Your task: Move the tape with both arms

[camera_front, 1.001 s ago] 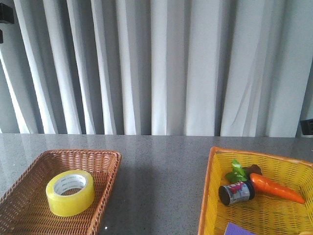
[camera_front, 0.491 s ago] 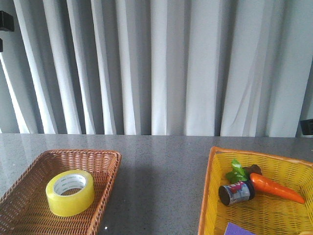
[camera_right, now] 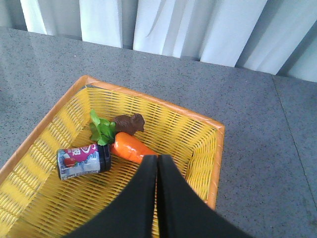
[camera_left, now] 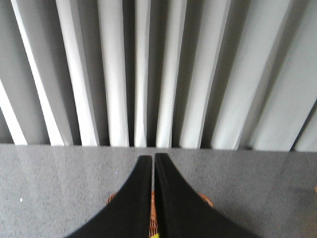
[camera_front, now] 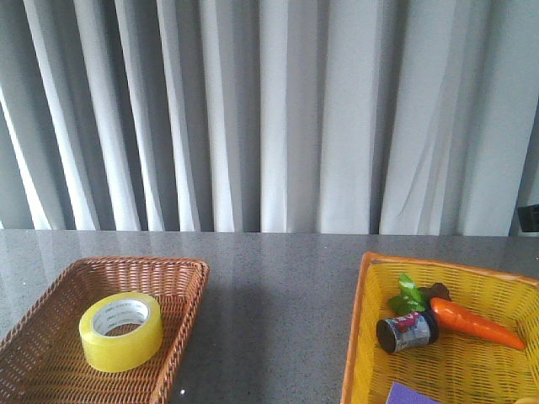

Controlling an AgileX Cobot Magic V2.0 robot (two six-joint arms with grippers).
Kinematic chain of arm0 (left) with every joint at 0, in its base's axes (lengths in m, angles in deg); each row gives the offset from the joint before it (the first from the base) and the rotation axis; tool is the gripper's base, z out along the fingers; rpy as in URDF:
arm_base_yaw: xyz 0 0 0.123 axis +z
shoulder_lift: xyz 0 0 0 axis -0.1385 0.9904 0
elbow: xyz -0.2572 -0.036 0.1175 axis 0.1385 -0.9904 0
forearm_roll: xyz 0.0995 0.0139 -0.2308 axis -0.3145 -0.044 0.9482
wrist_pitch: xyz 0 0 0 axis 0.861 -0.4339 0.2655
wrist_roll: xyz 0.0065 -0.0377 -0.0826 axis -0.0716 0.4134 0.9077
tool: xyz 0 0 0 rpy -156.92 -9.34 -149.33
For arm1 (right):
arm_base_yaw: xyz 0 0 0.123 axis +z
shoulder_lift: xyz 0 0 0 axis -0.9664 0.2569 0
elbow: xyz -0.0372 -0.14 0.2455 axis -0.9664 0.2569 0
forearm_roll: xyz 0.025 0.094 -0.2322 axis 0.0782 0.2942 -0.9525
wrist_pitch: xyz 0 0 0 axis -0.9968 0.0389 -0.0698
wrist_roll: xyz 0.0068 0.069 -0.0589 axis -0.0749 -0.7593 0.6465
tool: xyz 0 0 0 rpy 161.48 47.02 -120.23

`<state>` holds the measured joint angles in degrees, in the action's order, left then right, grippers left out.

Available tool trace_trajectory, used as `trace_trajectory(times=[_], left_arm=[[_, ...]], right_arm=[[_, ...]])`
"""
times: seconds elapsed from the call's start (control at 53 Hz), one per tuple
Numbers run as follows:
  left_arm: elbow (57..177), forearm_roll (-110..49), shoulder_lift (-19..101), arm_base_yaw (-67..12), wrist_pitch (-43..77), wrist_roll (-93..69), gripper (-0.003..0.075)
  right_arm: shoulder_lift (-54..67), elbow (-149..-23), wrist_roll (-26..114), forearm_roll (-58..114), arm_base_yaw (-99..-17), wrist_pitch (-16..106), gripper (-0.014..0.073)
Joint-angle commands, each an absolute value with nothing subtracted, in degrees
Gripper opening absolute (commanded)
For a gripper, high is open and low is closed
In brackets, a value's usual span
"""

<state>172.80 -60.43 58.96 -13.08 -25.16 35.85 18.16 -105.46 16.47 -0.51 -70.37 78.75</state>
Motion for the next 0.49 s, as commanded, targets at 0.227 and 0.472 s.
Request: trace_trajectory(times=[0.227, 0.472], left_arm=[[132.77, -60.95, 27.41, -13.19, 4.47, 35.80, -0.0007], [99.41, -61.00, 4.06, -13.19, 10.60, 35.80, -0.0006]], right_arm=[[16.97, -106.93, 16.64, -1.76, -70.44, 75.32, -0.0008], [16.97, -106.93, 16.64, -1.76, -70.44, 75.32, -0.0008]])
